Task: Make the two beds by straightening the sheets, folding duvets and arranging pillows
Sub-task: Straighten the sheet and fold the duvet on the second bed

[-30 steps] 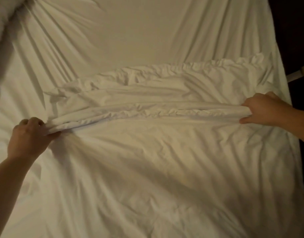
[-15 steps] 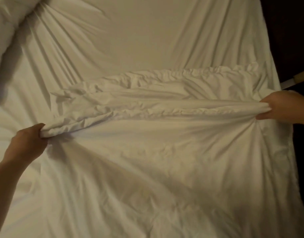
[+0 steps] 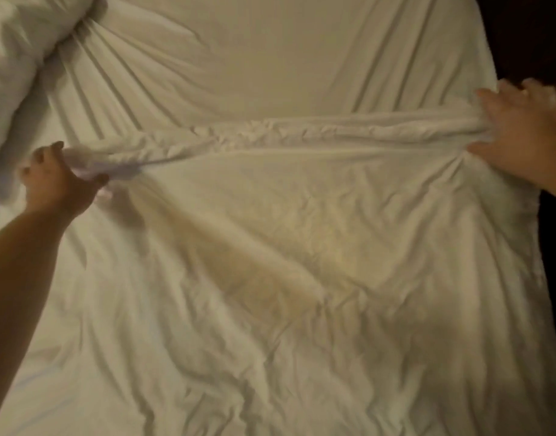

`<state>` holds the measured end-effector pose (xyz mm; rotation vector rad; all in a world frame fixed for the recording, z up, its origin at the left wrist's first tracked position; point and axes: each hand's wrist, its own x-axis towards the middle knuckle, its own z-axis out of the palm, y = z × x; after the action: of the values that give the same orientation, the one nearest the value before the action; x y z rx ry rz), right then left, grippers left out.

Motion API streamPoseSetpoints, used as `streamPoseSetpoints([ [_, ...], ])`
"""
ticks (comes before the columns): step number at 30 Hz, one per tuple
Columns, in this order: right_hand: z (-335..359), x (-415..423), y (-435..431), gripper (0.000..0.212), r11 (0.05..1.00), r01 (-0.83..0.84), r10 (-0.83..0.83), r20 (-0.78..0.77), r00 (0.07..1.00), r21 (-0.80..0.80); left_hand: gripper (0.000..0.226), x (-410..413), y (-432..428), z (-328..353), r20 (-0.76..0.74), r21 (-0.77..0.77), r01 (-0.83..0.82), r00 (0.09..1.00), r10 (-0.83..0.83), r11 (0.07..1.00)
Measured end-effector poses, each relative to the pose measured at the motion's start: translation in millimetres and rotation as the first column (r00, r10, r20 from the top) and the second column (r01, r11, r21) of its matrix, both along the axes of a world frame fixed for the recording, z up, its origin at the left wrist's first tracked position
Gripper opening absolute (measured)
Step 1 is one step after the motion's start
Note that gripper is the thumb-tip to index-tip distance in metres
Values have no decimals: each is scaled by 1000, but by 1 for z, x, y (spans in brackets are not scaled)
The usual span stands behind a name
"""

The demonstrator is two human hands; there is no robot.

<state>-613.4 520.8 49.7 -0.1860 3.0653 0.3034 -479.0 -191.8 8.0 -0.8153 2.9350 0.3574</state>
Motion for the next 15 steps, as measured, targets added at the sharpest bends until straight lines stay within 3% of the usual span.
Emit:
streamPoseSetpoints([
  [2,-11,31,-51,84,996,65,-62,45,997,-57,90,16,18,-15,57,79,-100,994,96,992],
  [4,-29,67,-85,85,979,135,-114,139,984,-150,89,45,37,-34,98,186,-181,981,165,966],
  [8,-85,131,-105,86,934,269,-170,369,914,-236,57,105,53,-71,71,165,-17,997,6,986],
  [10,-106,159,-111,85,958,227,-144,387,911,-178,48,130,59,-77,18,197,8,1000,-12,980],
  [12,-115,174,-110,83,963,215,-141,378,915,-162,53,150,59,-80,-57,146,61,997,-53,987],
  [15,-113,191,-113,82,947,243,-159,351,923,-211,65,172,59,-77,46,259,-231,973,227,938],
])
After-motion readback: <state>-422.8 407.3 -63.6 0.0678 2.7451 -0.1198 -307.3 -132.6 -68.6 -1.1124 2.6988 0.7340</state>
